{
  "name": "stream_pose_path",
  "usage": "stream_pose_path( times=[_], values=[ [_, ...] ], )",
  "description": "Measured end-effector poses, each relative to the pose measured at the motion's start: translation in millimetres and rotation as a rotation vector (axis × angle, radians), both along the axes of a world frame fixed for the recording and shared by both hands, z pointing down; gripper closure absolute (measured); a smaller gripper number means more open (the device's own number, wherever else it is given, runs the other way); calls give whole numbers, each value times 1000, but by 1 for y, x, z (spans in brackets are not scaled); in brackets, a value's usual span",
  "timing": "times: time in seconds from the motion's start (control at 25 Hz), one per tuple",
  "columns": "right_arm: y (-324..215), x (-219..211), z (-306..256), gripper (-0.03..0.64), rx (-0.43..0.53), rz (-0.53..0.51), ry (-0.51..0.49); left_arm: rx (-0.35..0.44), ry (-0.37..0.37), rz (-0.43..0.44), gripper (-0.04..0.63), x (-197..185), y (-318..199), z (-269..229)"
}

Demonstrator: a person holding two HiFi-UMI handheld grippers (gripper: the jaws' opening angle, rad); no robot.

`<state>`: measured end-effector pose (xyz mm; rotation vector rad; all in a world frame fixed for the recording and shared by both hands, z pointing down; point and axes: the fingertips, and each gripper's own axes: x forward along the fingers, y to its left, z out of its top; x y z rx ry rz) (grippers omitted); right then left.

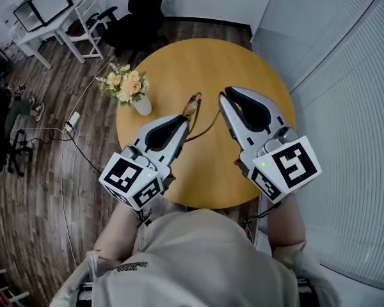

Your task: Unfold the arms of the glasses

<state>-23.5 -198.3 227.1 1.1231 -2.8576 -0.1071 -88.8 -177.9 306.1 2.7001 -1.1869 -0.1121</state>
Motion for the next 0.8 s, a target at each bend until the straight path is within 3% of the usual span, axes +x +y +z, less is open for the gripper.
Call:
stream_pose_path(
  times=[0.64,0.8],
  values=[
    [19,43,55,578,-134,71,-25,-11,45,-73,548,-19,-12,-7],
    [26,48,73,578,-163,61,-20,-16,85,-80,548,-22,-14,-8]
  ],
)
